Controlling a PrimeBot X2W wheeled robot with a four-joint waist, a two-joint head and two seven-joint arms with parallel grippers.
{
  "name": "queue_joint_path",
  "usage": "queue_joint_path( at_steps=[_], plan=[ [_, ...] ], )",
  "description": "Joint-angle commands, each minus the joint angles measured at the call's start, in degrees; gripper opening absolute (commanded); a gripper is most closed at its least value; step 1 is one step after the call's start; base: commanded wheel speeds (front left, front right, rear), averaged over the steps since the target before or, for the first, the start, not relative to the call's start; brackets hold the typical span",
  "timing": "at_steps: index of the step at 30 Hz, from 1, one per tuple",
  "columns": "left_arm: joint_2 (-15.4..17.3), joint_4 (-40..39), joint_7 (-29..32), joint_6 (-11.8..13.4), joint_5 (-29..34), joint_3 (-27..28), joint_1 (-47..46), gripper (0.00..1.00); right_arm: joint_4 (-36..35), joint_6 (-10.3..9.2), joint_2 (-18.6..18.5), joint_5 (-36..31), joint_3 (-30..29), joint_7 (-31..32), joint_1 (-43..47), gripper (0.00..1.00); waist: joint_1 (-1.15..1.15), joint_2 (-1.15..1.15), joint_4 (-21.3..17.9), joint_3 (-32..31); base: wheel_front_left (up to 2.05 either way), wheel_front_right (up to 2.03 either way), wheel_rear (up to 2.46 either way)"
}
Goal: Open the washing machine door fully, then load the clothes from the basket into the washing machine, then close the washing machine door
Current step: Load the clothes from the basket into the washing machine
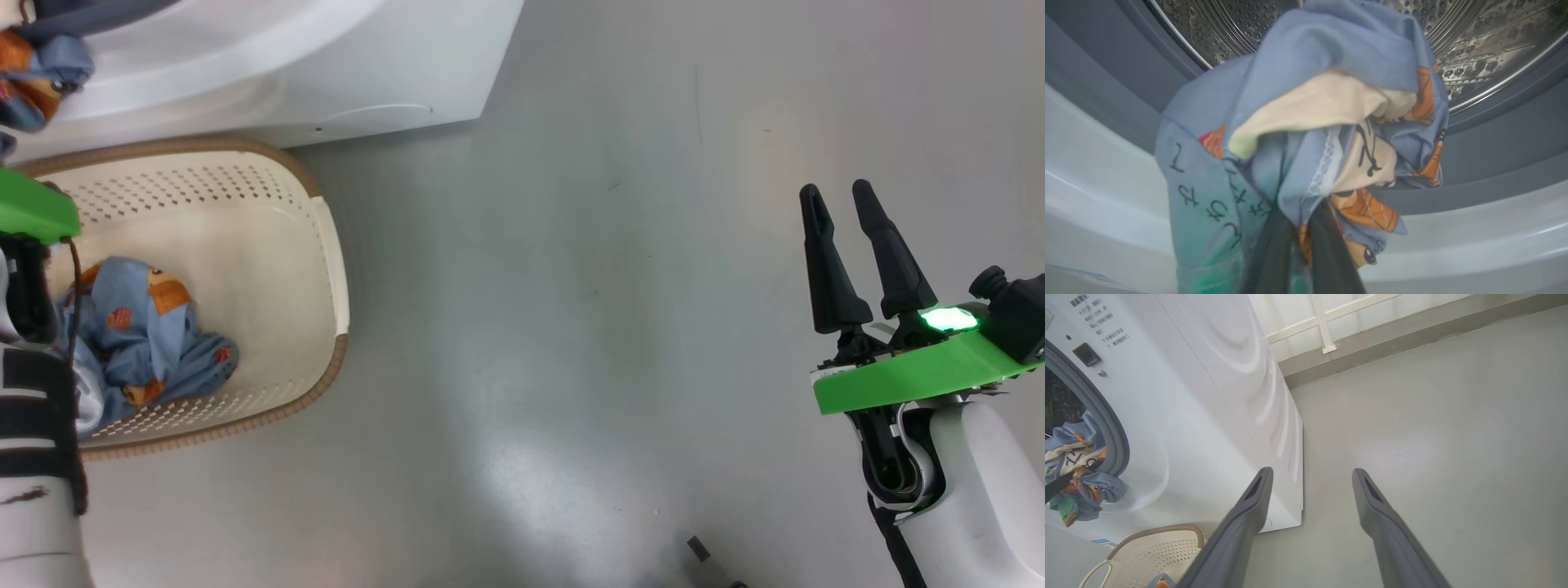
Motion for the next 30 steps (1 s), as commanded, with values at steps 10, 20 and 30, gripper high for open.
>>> queue_joint_path(
  at_steps=[10,20,30],
  plan=[
    [0.07,-12.87,-0.37,-0.06,3.63,1.8,1.06,0.0,-1.66,0.09,0.3,0.07,0.84,-0.68,0.66,1.0,0.0,0.0,0.91,1.05,0.0,0.0,0.0],
    [3.15,-3.77,-0.37,-0.1,4.35,-7.29,-9.64,0.0,-1.12,0.09,1.96,0.59,1.2,-0.68,0.43,1.0,0.0,0.0,-1.04,1.52,0.0,0.0,0.0],
    [8.44,3.17,-0.37,0.85,4.86,-11.18,-25.75,0.0,-0.84,0.09,2.86,1.04,2.14,-0.68,-0.39,1.0,0.0,0.0,-3.93,2.61,0.0,0.0,0.0]
  ],
)
